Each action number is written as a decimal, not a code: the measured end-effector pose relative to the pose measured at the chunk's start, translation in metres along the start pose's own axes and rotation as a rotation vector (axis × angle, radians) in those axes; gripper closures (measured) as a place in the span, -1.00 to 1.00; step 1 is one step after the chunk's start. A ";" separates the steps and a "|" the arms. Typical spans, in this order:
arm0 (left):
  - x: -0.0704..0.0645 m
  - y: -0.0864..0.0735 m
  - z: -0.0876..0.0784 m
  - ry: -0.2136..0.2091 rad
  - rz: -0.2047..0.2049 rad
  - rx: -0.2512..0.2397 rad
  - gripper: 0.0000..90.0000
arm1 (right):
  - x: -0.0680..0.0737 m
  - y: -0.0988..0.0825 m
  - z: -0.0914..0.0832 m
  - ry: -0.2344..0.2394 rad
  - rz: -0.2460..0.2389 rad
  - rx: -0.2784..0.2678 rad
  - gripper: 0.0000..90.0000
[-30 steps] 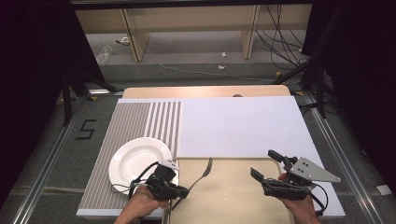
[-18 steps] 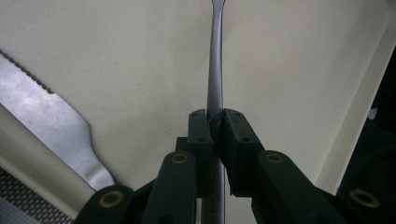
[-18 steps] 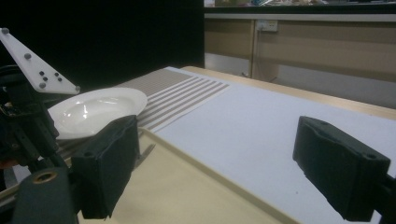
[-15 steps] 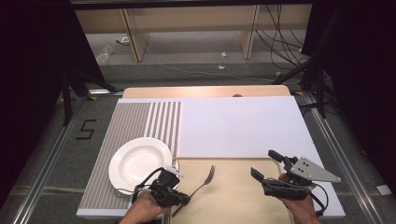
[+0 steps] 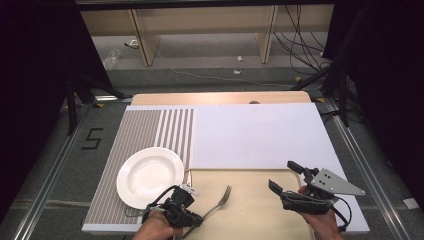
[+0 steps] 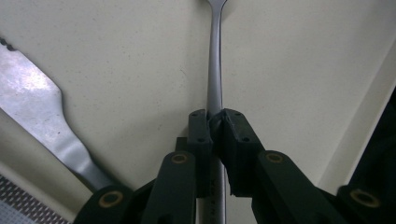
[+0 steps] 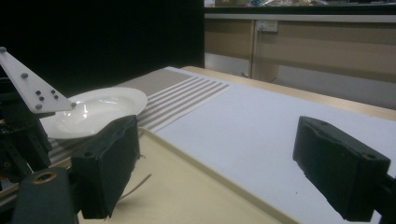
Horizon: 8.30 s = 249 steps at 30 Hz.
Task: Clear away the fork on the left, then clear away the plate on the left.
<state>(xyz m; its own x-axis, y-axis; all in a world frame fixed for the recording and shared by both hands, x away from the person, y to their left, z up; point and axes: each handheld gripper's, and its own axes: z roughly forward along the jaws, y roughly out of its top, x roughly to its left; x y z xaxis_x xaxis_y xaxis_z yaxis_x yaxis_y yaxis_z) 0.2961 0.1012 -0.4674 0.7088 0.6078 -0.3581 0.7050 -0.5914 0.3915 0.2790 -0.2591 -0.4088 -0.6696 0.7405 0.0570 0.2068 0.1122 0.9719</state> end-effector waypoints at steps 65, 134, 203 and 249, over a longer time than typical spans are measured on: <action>-0.044 0.026 0.004 0.121 0.432 -0.173 -0.04 | 0.000 -0.001 0.000 0.003 -0.010 0.003 -0.65; -0.026 0.034 0.024 0.242 0.354 -0.009 0.98 | 0.002 -0.001 -0.001 0.005 -0.020 0.006 -0.65; -0.007 0.017 -0.032 0.210 0.184 -0.385 -0.42 | 0.005 0.000 0.000 0.013 -0.032 0.008 -0.65; 0.035 -0.020 -0.084 0.254 -0.075 -0.648 -0.60 | 0.001 -0.001 -0.001 0.013 -0.021 0.005 -0.65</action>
<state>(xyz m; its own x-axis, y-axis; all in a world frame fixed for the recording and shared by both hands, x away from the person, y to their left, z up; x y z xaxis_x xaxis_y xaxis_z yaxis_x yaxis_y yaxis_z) 0.3045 0.1785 -0.4162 0.5748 0.7865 -0.2258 0.5381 -0.1554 0.8284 0.2772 -0.2590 -0.4099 -0.6828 0.7295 0.0391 0.1957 0.1311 0.9719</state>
